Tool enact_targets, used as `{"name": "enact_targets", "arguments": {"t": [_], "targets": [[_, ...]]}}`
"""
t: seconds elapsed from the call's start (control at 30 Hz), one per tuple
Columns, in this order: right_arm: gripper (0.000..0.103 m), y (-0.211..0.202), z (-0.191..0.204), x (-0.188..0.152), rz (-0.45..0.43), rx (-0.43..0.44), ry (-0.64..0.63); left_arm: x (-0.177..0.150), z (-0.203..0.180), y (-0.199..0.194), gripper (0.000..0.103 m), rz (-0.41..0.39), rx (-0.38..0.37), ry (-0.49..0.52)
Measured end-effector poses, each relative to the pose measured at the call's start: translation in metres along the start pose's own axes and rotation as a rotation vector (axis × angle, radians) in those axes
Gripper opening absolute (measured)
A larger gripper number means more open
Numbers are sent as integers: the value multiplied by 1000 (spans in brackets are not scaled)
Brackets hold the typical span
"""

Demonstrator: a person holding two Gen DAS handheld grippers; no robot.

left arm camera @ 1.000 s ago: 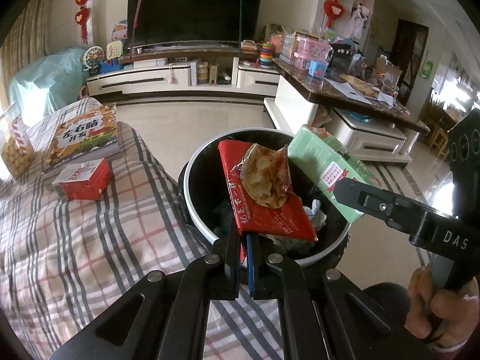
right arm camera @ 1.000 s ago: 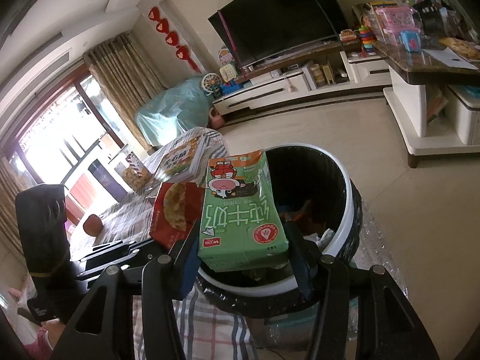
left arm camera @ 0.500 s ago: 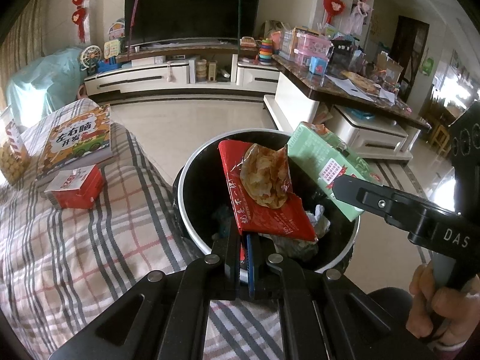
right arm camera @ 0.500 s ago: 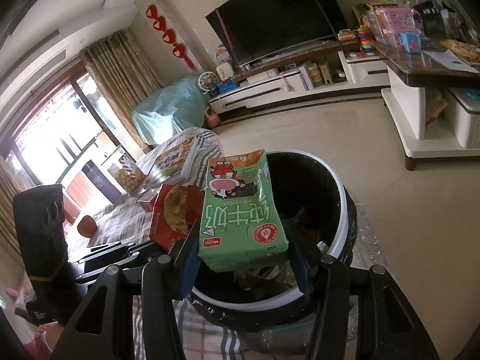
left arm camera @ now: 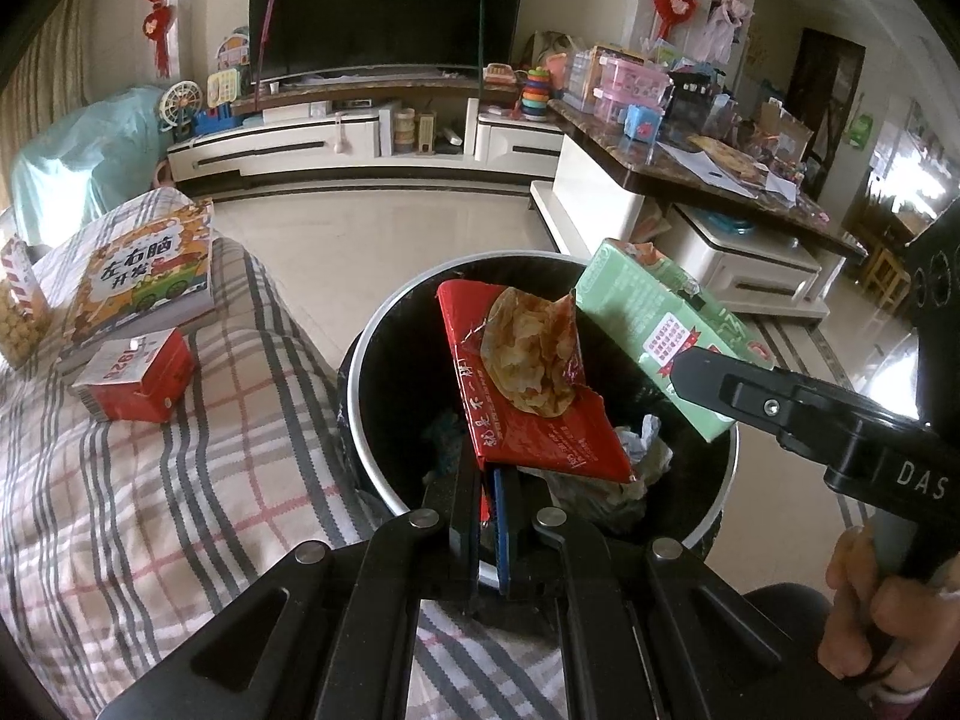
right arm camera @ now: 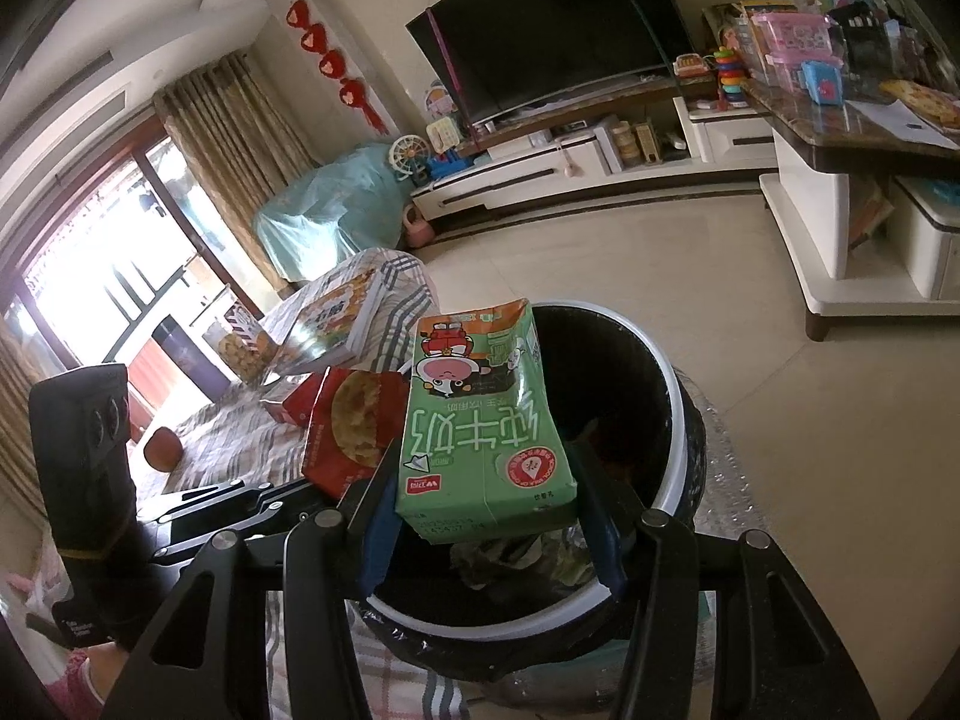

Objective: Collect trash
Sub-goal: 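Lower red bag with left tool while right tool lowers green carton into the bin, then open left tool dropping red bag while right tool drops green carton into bin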

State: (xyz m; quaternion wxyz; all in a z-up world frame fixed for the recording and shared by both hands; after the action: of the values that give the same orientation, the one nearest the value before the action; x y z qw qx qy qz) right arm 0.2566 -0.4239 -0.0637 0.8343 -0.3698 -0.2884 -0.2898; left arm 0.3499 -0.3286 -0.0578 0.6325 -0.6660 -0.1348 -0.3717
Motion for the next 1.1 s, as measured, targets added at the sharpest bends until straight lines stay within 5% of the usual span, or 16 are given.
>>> {"name": "enact_targets", "arguments": {"t": [0.9,1.0,1.1], "targets": [[53,11,-4,5,35,-32,-5,9,-7,11,3,34,7,-1],[53,11,-6,5,40,-32,2,10,-5,10,9,36,-1,-18],[56,10,-8,6,39,-37,14,12,-3,6,31,27,14,-25]]}}
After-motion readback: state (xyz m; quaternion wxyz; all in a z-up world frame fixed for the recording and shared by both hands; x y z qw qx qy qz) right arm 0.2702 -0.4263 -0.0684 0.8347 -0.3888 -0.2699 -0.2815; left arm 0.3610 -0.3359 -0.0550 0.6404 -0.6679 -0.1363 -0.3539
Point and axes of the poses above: each gripper's, at about its wrist camera, not at the fingertips, and y roughly the way its jaws point, z to its left, x to its top, the point moved 7 cm from there along y, roughly the way its jaws point, and after that the axes turned 15 degrees about x, right-handed, at the moved point
